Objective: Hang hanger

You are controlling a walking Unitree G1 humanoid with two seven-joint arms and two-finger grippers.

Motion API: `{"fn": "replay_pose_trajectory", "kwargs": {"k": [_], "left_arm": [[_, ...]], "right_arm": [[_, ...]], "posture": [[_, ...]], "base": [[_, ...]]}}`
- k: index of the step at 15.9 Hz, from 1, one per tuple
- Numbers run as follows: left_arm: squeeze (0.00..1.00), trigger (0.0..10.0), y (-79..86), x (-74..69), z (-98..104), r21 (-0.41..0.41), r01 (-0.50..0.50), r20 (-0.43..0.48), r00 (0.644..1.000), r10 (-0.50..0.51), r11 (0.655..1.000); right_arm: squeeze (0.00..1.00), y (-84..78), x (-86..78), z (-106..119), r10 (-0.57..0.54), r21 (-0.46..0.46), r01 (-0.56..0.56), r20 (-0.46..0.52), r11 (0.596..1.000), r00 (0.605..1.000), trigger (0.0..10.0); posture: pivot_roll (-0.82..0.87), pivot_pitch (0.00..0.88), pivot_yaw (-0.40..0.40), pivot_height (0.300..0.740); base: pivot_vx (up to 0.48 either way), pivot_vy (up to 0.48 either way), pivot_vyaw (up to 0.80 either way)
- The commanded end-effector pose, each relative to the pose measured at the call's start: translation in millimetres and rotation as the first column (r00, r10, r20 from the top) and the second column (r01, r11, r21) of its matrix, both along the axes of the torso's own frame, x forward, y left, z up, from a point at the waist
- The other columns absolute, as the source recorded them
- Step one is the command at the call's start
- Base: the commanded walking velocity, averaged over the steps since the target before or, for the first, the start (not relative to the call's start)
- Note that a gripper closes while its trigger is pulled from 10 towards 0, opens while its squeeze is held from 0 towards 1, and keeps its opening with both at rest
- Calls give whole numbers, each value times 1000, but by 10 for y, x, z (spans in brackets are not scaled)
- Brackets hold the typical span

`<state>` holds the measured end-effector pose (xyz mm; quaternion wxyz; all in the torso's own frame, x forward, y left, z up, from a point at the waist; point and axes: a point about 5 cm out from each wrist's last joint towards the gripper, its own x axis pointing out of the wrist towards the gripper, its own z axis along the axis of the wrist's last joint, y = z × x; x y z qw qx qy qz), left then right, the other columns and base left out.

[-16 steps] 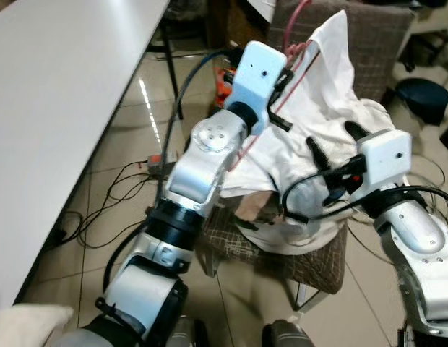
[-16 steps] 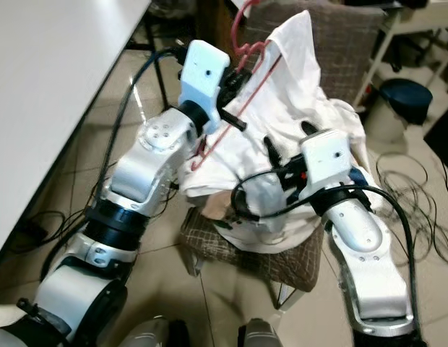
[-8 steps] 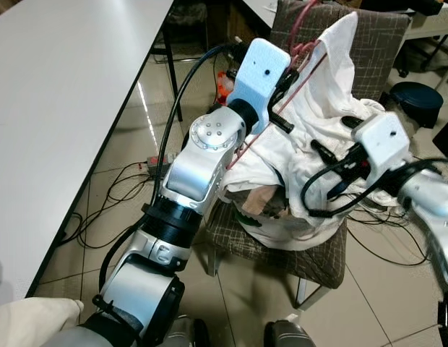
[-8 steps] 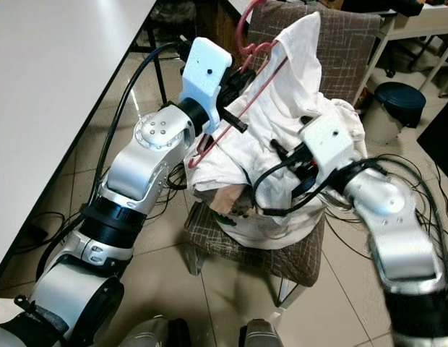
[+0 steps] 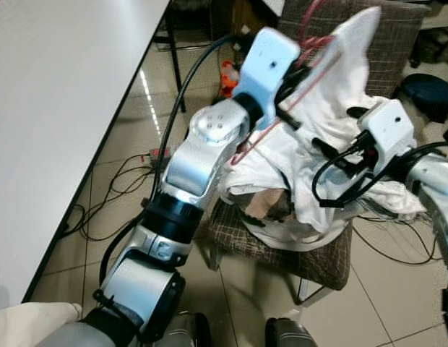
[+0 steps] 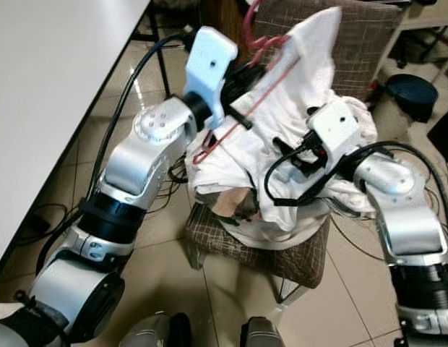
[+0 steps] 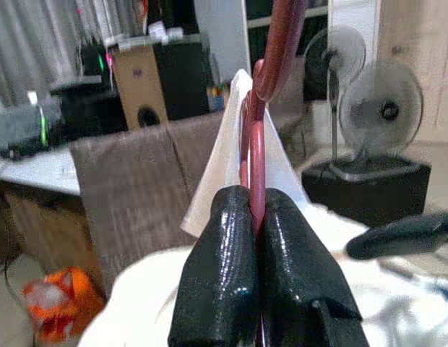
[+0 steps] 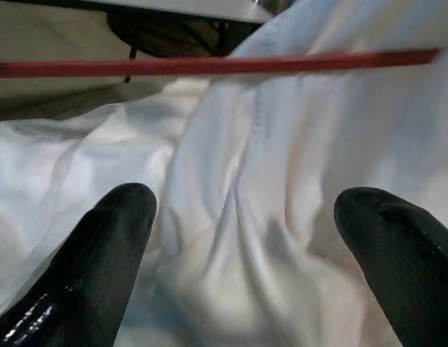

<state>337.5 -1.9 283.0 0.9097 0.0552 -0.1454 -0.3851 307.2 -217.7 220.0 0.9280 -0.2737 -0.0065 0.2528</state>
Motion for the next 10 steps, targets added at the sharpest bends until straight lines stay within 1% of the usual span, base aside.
{"fn": "replay_pose_trajectory", "kwargs": {"k": [1,3,5,6,7,8,9,10], "left_arm": [[0,10000,-36,-74,216,-43,34,63,998,-32,999],[0,10000,-31,-106,310,-83,36,79,996,-30,996],[0,10000,-19,-111,323,-75,33,84,996,-27,997],[0,10000,-15,-110,331,-77,33,89,996,-27,996],[0,10000,-10,-114,350,-84,36,95,995,-28,996],[0,10000,2,-116,367,-90,40,99,995,-31,995],[0,10000,5,-121,382,-91,46,104,994,-37,995],[0,10000,4,-124,389,-90,49,107,994,-39,995]], "right_arm": [[1000,23,-2,71,21,-11,-21,29,1000,999,10000],[1000,114,-55,62,33,-3,-33,44,999,998,10000],[1000,205,-95,-8,58,-3,-58,37,998,998,10000],[996,219,-93,-28,65,-30,-64,41,997,997,10000],[671,231,-81,-17,73,-58,-69,55,996,996,10000],[184,239,-71,7,79,-91,-73,64,993,995,10000],[0,213,-40,63,40,-127,-26,101,992,994,10000],[0,197,-20,102,10,-135,7,128,991,992,10000]], "posture": [[-136,111,42,740],[-137,114,40,740],[-143,115,46,740],[-145,115,47,740],[-143,115,47,740],[-143,115,45,740],[-140,116,43,740],[-140,116,43,740]], "base": [[0,0,0],[0,0,0],[0,0,0],[0,0,0],[0,0,0],[0,0,0],[0,0,0],[0,0,0]]}}
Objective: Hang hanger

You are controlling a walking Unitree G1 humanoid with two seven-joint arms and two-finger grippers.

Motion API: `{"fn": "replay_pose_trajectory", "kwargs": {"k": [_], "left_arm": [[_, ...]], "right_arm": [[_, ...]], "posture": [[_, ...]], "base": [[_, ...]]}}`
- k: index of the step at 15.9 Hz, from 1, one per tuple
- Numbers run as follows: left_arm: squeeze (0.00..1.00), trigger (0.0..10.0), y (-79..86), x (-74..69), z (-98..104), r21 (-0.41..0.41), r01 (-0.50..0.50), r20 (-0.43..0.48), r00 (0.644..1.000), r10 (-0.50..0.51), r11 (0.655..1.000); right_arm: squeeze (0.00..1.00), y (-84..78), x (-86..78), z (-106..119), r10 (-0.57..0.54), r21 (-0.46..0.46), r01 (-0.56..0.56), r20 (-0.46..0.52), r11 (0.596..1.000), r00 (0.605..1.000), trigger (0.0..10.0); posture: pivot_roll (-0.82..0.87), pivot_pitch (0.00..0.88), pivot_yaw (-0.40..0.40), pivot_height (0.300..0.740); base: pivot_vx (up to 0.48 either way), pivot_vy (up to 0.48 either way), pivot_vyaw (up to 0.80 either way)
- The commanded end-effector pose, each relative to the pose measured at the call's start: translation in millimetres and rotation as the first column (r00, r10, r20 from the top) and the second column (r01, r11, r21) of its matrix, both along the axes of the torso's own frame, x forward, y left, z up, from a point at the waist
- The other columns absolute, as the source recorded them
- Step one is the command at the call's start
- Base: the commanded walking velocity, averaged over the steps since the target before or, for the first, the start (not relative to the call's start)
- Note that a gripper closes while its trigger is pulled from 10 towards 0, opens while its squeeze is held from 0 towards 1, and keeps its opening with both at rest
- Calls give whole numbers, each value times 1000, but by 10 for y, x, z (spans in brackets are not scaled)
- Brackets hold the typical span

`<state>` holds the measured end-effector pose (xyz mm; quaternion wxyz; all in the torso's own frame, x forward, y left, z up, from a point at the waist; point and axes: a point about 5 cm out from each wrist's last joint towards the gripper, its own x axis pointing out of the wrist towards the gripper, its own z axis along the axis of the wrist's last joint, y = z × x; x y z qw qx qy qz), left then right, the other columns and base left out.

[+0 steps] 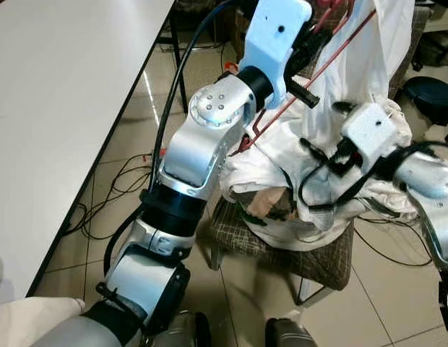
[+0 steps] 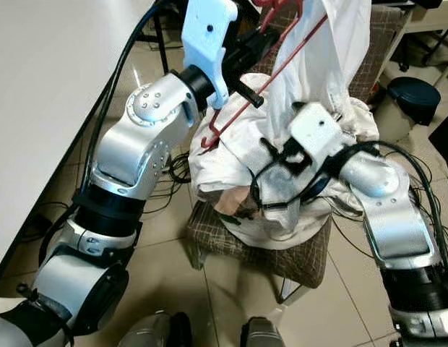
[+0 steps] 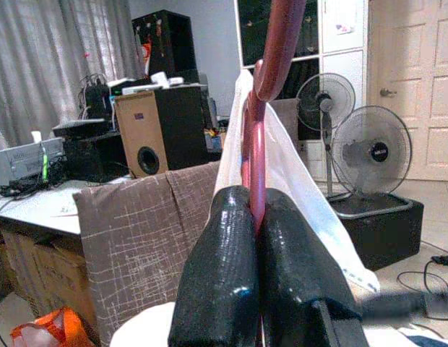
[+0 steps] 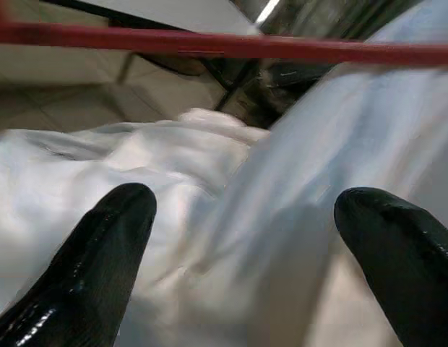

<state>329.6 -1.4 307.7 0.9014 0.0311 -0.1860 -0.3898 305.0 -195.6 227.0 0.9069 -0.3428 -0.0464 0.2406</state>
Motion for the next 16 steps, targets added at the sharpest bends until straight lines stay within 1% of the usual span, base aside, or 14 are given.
{"fn": "replay_pose_trajectory", "kwargs": {"k": [1,4,5,6,7,9,10,11,12,14,15,16], "left_arm": [[0,10000,-4,-54,159,-27,17,54,998,-16,999],[0,10000,-12,-78,189,-35,36,54,998,-34,999],[0,10000,-18,-108,217,-31,67,66,996,-65,997],[0,10000,8,-125,221,-24,80,77,994,-78,996],[0,10000,77,-132,196,-27,95,81,992,-93,995],[0,10000,108,-132,182,-29,101,82,992,-98,994],[0,10000,208,-114,128,-31,123,88,989,-119,992],[0,10000,280,-121,185,-61,128,115,986,-120,990],[0,10000,280,-121,185,-61,128,115,986,-120,990],[0,10000,347,-80,337,-136,84,136,988,-66,987],[0,10000,384,-8,486,-196,27,140,990,0,980],[0,10000,377,5,524,-204,20,141,990,9,979]], "right_arm": [[0,-39,20,83,-37,-20,38,50,999,998,10000],[0,-98,66,100,-77,-13,78,56,997,995,10000],[0,-170,125,125,-72,16,71,22,997,997,10000],[0,-199,152,123,-32,31,33,-22,999,999,10000],[0,-248,192,148,-25,42,27,-48,999,999,10000],[0,-267,209,165,-29,41,30,-48,999,998,10000],[0,-319,258,250,-49,20,50,-27,999,998,10000],[0,-328,275,316,-29,19,29,-42,999,999,10000],[0,-328,275,316,-29,19,29,-42,999,999,10000],[0,-249,216,317,55,37,-51,-108,998,993,10000],[0,-89,102,297,176,78,-165,-166,983,970,10000],[0,-43,70,293,209,89,-195,-177,977,962,10000]], "posture": [[-141,116,41,740],[-143,113,45,740],[-144,110,42,740],[-144,108,41,740],[-142,106,36,740],[-142,106,36,740],[-142,103,34,740],[-142,100,33,740],[-142,100,33,740],[-141,94,30,740],[-142,83,30,740],[-142,83,30,740]], "base": [[0,0,0],[0,0,0],[0,0,0],[0,0,0],[0,0,0],[0,0,0],[0,0,0],[0,0,0],[0,0,0],[0,0,0],[0,0,0],[0,0,0]]}}
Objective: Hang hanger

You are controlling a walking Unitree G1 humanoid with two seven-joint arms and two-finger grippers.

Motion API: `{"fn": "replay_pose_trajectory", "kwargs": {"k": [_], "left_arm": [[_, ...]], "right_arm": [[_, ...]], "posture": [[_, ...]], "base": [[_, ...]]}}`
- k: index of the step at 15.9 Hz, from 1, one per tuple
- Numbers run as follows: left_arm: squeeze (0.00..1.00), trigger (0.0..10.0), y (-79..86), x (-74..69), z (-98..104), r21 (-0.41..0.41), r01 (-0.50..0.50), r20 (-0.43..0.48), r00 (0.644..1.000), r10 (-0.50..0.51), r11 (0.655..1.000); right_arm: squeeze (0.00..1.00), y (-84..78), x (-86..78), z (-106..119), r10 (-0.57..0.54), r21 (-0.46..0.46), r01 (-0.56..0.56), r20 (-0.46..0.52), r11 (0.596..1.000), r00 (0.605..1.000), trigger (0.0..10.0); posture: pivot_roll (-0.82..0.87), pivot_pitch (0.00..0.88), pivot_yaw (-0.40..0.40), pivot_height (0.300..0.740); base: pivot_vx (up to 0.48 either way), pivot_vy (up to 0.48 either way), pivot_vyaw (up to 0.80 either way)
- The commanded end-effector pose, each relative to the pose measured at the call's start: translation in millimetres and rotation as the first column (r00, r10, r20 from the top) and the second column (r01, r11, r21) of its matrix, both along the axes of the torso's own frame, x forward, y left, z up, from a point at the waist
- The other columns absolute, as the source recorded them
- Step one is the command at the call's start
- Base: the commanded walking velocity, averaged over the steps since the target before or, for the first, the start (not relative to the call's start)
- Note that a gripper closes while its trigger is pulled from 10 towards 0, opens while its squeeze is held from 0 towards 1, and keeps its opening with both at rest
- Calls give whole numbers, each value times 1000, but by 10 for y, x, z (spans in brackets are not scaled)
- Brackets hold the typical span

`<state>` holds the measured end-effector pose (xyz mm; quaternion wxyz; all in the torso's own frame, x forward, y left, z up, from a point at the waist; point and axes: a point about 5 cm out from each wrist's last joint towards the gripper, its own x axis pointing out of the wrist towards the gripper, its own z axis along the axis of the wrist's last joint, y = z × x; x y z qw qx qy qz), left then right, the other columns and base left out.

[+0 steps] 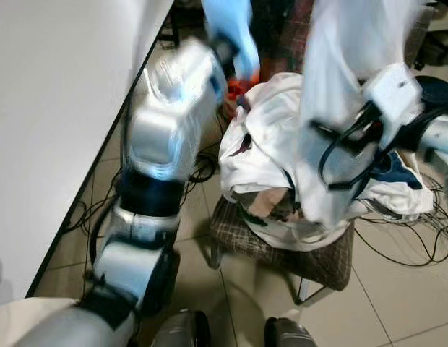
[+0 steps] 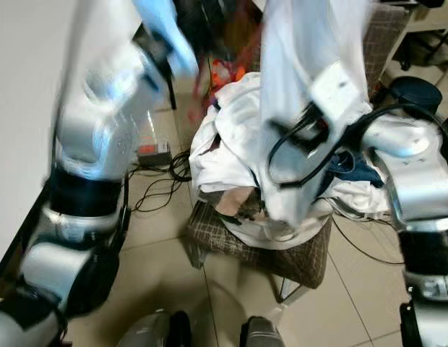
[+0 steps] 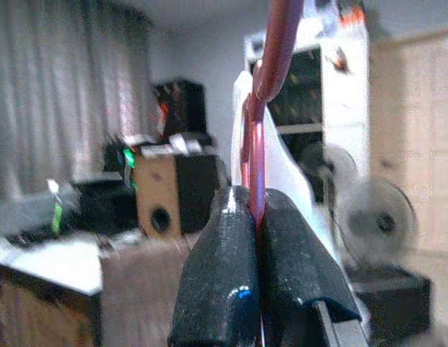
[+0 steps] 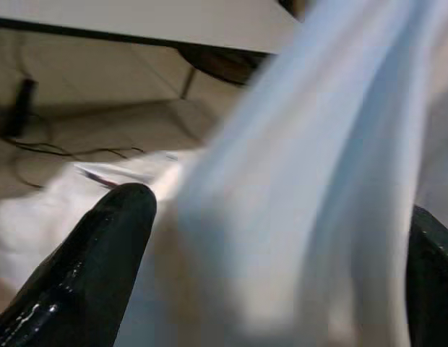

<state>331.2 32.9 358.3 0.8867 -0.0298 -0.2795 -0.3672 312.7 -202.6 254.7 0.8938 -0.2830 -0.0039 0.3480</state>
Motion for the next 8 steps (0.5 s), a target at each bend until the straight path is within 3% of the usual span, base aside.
{"fn": "replay_pose_trajectory", "kwargs": {"k": [1,3,8], "left_arm": [[0,10000,-93,38,160,-30,-85,12,996,85,996],[0,10000,-90,52,167,-26,-109,6,994,110,994],[0,10000,-135,56,163,-31,-77,-6,997,77,997]], "right_arm": [[0,234,-190,8,125,-15,-125,-18,992,992,10000],[0,331,-319,-31,177,-27,-178,-48,984,983,10000],[0,386,-462,-89,201,-9,-203,-88,979,976,10000]], "posture": [[-142,79,36,740],[-147,78,43,740],[-156,72,51,740]], "base": [[0,0,0],[0,0,0],[0,0,0]]}}
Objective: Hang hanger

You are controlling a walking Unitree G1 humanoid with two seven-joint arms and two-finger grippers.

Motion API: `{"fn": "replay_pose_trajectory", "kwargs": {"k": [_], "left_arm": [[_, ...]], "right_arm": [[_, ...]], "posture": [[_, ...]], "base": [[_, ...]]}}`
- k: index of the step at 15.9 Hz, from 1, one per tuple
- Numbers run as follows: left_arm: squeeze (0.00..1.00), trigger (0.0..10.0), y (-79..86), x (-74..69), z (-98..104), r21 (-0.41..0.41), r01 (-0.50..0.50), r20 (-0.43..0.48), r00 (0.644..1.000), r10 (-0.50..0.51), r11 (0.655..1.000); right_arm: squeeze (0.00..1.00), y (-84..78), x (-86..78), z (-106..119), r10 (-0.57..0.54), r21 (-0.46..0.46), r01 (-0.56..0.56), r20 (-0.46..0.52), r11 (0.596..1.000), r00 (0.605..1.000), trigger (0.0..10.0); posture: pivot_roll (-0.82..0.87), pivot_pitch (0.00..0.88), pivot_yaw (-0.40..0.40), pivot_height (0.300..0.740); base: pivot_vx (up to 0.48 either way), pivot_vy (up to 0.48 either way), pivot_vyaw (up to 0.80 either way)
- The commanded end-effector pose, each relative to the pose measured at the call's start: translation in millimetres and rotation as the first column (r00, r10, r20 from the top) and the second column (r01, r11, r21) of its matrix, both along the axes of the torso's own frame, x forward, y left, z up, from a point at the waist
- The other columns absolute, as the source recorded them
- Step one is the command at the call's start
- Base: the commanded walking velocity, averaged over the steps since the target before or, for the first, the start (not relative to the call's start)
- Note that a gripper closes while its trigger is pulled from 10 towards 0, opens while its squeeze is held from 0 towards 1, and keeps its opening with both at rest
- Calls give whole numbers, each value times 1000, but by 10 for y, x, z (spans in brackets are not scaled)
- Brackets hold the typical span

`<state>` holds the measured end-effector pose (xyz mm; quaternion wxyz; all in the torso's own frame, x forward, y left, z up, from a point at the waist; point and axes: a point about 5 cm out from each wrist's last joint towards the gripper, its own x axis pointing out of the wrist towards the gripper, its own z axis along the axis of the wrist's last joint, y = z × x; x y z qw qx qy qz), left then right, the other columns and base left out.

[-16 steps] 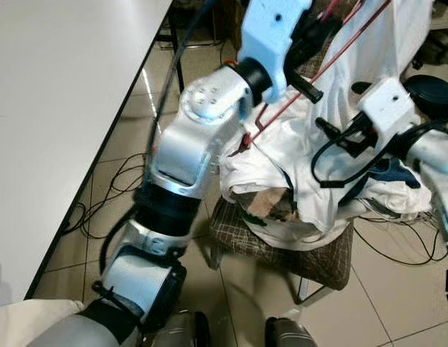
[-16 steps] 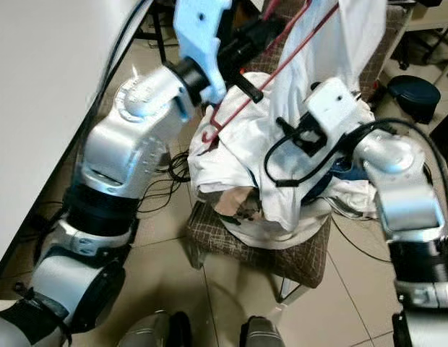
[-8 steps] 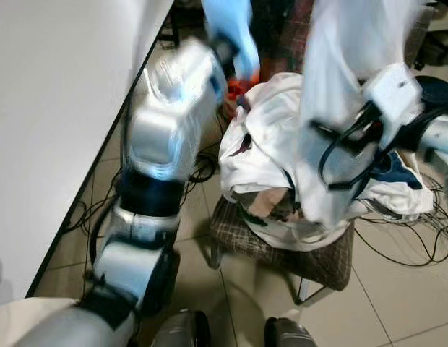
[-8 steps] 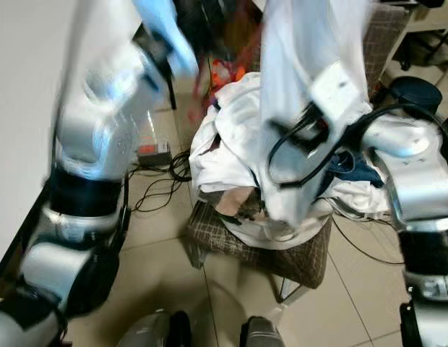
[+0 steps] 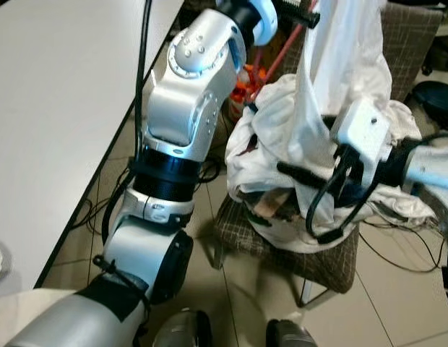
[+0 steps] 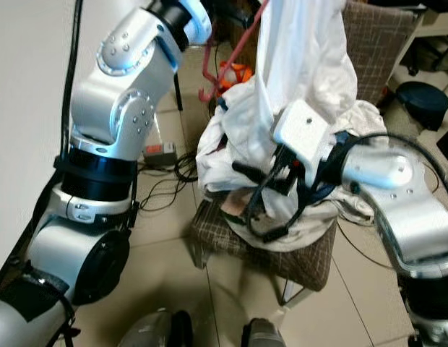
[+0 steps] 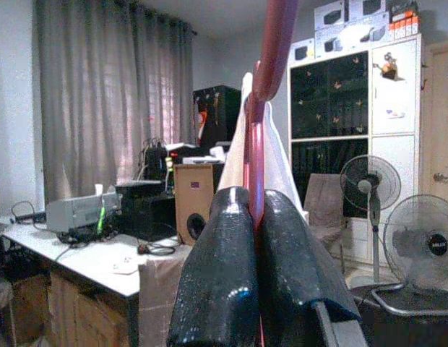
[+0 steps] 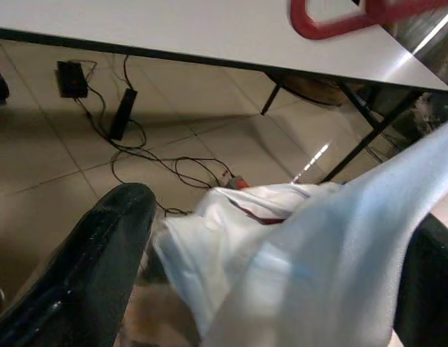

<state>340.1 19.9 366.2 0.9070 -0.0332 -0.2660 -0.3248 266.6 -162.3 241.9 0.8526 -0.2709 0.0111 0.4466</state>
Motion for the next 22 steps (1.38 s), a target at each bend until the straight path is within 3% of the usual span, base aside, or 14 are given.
{"fn": "replay_pose_trajectory", "kwargs": {"k": [1,3,6,9,11,13,15,20,22], "left_arm": [[0,10000,-37,-39,66,-2,4,29,1000,-4,1000],[0,10000,-83,-53,36,-13,-4,1,1000,4,1000],[0,10000,-191,-108,14,-21,13,-19,1000,-13,1000],[0,10000,-237,-140,39,-32,28,-27,999,-29,999],[0,10000,-277,-170,61,-37,90,-38,995,-91,995],[0,10000,-308,-175,70,-35,145,-57,987,-147,989],[0,10000,-316,-157,67,-35,164,-71,983,-167,986],[0,10000,-305,-75,71,-10,161,-88,983,-161,987],[0,10000,-304,-93,65,8,157,-95,983,-156,988]], "right_arm": [[0,79,-71,23,33,12,-33,9,999,999,10000],[0,279,-115,-38,69,53,-70,13,996,998,10000],[0,537,-29,-212,47,82,-49,17,995,999,10000],[0,673,-3,-413,52,28,-52,-4,998,999,10000],[0,722,43,-455,34,35,-34,-19,999,999,10000],[0,692,135,-534,0,-15,0,-1,1000,1000,10000],[0,744,146,-451,2,29,-3,27,1000,1000,10000],[0,930,-54,-230,124,98,-132,86,986,989,10000],[0,939,-114,-176,131,81,-139,93,987,987,10000]], "posture": [[-157,68,49,740],[-155,64,50,740],[-150,62,52,740],[-145,64,51,740],[-140,67,51,740],[-136,71,49,740],[-138,71,50,740],[-143,72,53,740],[-145,75,54,740]], "base": [[0,0,0],[0,0,0],[0,0,0],[0,0,0],[0,0,0],[0,0,0],[0,0,0],[0,0,0],[0,0,0]]}}
